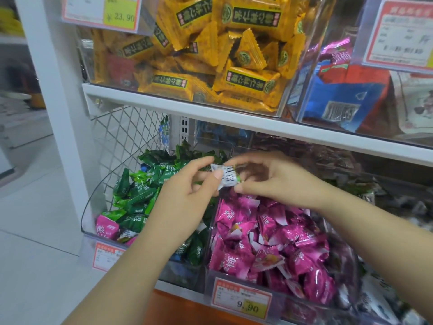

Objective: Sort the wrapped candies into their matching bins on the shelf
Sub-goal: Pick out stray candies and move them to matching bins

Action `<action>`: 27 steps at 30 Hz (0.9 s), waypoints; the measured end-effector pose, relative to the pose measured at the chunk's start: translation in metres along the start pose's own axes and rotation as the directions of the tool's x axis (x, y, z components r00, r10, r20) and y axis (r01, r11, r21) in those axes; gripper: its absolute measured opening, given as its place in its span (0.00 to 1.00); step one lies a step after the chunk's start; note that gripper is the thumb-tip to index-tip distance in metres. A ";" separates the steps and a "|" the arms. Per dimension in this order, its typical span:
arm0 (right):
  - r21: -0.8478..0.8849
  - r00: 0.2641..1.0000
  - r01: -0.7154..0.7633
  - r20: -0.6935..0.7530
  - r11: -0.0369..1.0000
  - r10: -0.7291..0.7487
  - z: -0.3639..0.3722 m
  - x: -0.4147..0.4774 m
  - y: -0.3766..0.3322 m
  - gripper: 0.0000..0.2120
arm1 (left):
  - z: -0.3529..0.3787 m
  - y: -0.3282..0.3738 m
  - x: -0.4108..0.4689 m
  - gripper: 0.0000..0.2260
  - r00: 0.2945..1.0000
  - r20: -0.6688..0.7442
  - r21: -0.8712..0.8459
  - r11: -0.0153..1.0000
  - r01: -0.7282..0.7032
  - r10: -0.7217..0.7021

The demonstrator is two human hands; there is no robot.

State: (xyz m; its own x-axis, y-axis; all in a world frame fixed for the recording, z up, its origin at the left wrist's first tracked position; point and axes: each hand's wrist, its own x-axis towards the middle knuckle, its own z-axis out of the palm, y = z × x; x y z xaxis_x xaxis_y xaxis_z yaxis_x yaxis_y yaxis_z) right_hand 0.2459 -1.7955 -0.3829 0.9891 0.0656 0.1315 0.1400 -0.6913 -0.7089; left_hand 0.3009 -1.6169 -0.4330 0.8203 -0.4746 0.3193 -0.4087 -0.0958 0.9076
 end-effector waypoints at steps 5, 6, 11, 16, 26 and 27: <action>-0.017 1.000 0.007 0.013 1.000 -0.007 -0.002 0.012 0.005 0.21 | 0.000 -0.002 0.002 0.10 0.997 -0.075 -0.094 0.996 0.008 -0.015; -0.026 1.000 -0.022 0.000 0.999 0.022 -0.007 0.017 0.012 0.21 | -0.001 -0.004 0.003 0.10 0.995 -0.095 -0.102 0.995 0.020 -0.029; -0.278 0.989 -0.149 -0.021 0.949 0.149 -0.021 0.043 0.058 0.16 | -0.005 -0.007 0.005 0.10 0.981 -0.175 -0.149 0.987 0.053 -0.079; -0.414 0.976 -0.129 0.107 0.901 0.189 -0.005 0.064 0.086 0.14 | -0.006 -0.010 0.007 0.09 0.974 -0.208 -0.152 0.987 0.054 -0.085; -0.470 0.993 -0.119 -0.044 0.875 0.112 -0.007 0.060 0.090 0.04 | -0.007 -0.010 0.009 0.10 0.977 -0.198 -0.134 0.990 0.048 -0.074; -0.434 0.990 -0.138 -0.082 0.890 0.113 -0.011 0.057 0.088 0.05 | -0.007 -0.010 0.009 0.10 0.978 -0.195 -0.130 0.990 0.047 -0.072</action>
State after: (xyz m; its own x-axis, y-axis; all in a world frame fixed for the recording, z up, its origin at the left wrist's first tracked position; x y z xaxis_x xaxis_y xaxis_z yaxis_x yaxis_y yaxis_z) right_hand 0.3140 -1.8600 -0.4303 0.9917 -0.0721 0.1067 -0.0307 -0.9369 -0.3481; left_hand 0.3151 -1.6142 -0.4371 0.9100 -0.2865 0.2998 -0.3139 -0.0037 0.9494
